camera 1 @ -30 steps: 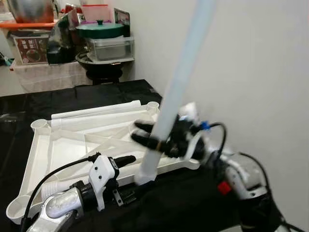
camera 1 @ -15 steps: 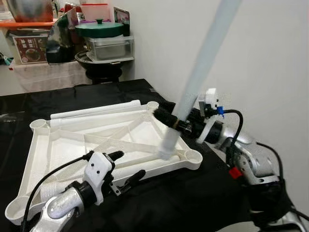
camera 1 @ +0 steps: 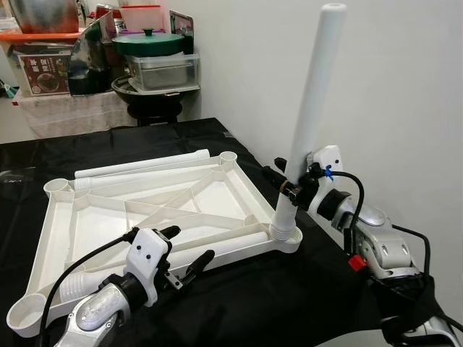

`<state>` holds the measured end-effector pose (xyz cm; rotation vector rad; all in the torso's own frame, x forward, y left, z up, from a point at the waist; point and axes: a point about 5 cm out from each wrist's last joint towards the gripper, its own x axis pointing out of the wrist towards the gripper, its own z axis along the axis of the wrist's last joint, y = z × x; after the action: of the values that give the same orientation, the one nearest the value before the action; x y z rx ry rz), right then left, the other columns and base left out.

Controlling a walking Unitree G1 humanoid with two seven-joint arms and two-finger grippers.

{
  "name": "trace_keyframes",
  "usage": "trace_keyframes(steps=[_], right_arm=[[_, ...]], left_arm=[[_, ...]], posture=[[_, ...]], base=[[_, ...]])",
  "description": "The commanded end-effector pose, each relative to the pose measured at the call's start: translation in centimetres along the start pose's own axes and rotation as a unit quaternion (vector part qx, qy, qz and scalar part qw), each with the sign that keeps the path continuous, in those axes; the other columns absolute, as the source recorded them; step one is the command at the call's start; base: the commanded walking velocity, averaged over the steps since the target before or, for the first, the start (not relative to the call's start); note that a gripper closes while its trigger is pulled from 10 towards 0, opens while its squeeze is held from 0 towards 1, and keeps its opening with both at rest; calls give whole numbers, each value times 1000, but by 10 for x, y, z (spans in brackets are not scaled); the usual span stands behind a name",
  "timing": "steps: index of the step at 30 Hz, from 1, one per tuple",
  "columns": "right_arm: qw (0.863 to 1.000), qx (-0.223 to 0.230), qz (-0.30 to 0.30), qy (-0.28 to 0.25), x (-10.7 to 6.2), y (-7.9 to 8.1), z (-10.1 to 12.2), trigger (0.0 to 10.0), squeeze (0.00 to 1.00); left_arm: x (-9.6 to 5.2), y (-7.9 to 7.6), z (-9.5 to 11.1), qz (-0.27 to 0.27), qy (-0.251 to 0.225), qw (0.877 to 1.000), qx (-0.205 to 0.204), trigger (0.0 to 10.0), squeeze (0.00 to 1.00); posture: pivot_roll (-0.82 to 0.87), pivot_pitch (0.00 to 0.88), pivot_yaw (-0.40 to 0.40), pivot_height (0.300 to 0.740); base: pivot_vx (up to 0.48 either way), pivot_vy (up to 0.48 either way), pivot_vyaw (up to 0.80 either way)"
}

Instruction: Building children table

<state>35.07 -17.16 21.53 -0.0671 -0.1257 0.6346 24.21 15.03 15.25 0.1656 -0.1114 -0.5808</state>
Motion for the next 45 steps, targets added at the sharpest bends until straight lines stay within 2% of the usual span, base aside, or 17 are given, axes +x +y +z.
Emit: trace_keyframes(steps=[1,8,13,15,19,22,23,25,30,35,38,39,40,42,43,45], right_arm=[[1000,-6,-22,-13,-1,-7,5,0,0],[999,-9,-54,-1,-6,-16,-3,0,0],[994,-25,-107,6,-13,-28,-10,0,0],[994,-23,-108,5,-13,-28,-11,0,0],[995,-13,-103,-2,-12,-23,-14,0,0],[997,4,-81,-8,-5,-6,-23,0,0],[997,4,-81,-8,-5,-6,-23,0,0],[998,-1,-62,-9,-2,4,-28,0,0],[999,-5,-48,-14,1,11,-29,0,0],[999,-5,-36,4,0,14,-38,0,0],[999,31,-35,19,-2,15,-43,0,0],[998,61,-21,23,-2,18,-44,0,0],[998,61,-21,23,-2,18,-44,0,0],[994,106,28,18,-3,28,-38,0,0],[994,106,28,18,-3,28,-38,0,0],[989,105,102,4,-4,45,-26,0,0]], left_arm=[[1,-1,-4,3,10,1000,-3,10000,0],[1,-2,-4,5,11,1000,-5,10000,0],[1,-3,-4,5,9,1000,-7,10000,0],[1,-3,-4,5,9,1000,-7,10000,0],[2,-4,-4,4,9,1000,-7,10000,0],[4,-4,-3,4,6,1000,-6,10000,0],[4,-4,-3,4,6,1000,-6,10000,0],[4,-3,-3,6,5,1000,-6,10000,0],[4,-3,-3,7,5,1000,-5,10000,0],[5,-2,-4,7,7,1000,-5,10000,0],[5,-2,-5,6,9,1000,-7,10000,0],[4,-2,-6,5,12,1000,-9,10000,0],[4,-2,-6,5,12,1000,-9,10000,0],[4,-3,-8,4,16,1000,-11,10000,0],[4,-3,-8,4,16,1000,-11,10000,0],[5,-2,-9,3,17,1000,-11,10000,0]], posture=[[70,0,-49,740],[72,0,-48,740],[74,0,-44,740],[74,0,-42,740],[74,0,-42,740],[77,0,-42,740],[77,0,-42,740],[82,0,-43,740],[80,0,-42,740],[81,0,-47,740],[81,0,-47,740],[79,0,-47,740],[79,0,-47,740],[76,0,-46,740],[76,0,-46,740],[71,0,-44,740]], base=[[0,0,0],[0,0,0],[0,0,0],[0,0,0],[0,0,0],[0,0,0],[0,0,0],[0,0,0],[0,0,0],[0,0,0],[0,0,0],[0,0,0],[0,0,0],[0,0,0],[0,0,0],[0,0,0]])
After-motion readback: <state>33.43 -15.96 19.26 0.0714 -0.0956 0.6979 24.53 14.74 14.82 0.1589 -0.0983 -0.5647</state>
